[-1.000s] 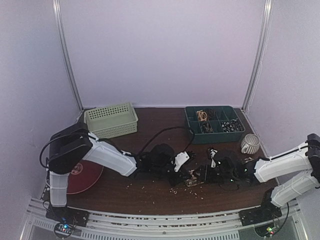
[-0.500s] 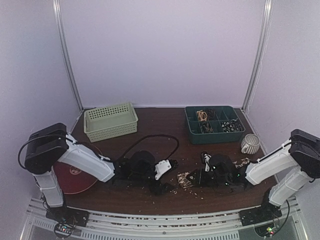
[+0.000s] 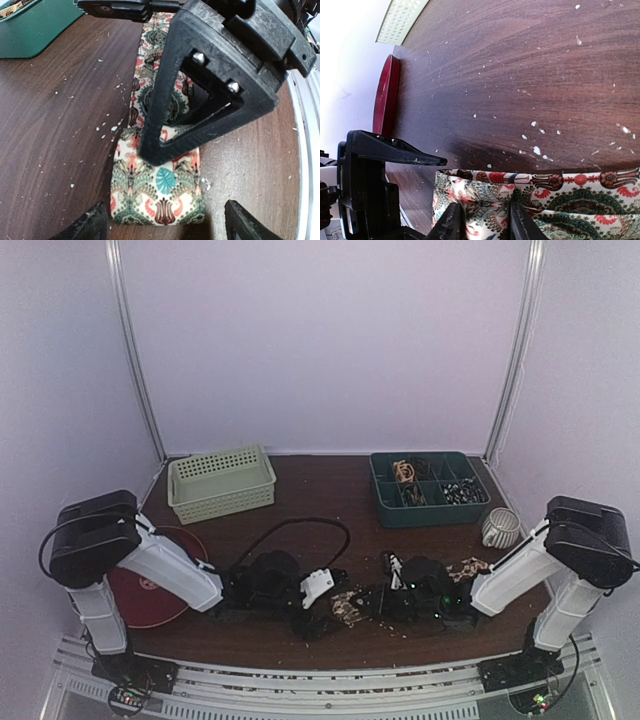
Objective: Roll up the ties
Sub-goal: Roll the tie at the center of the board.
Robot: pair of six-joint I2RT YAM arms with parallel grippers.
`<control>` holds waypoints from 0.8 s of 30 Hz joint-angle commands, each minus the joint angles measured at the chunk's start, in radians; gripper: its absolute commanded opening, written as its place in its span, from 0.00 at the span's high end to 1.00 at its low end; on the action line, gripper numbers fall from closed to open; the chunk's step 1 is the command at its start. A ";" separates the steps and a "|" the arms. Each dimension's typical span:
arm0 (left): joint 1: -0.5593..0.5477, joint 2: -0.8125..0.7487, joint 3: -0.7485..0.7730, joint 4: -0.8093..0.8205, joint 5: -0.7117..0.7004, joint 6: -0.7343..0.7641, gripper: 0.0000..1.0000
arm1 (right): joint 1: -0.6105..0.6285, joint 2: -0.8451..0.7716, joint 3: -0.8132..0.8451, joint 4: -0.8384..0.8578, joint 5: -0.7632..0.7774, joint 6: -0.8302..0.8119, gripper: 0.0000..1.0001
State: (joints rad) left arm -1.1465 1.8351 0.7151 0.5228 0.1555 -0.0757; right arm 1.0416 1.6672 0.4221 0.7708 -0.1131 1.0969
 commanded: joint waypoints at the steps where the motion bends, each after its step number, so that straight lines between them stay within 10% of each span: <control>1: -0.002 0.026 -0.003 0.089 0.020 -0.011 0.22 | 0.013 0.008 0.010 -0.040 0.010 0.021 0.67; 9: -0.003 0.015 0.004 0.036 -0.017 0.042 0.50 | 0.013 -0.036 0.010 -0.107 0.026 -0.016 0.66; 24: 0.003 0.006 0.031 -0.040 -0.123 0.139 0.54 | 0.005 -0.118 0.032 -0.260 0.076 -0.107 0.62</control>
State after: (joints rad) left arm -1.1488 1.8534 0.7319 0.5018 0.0948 0.0181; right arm 1.0477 1.5803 0.4526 0.5846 -0.0772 1.0229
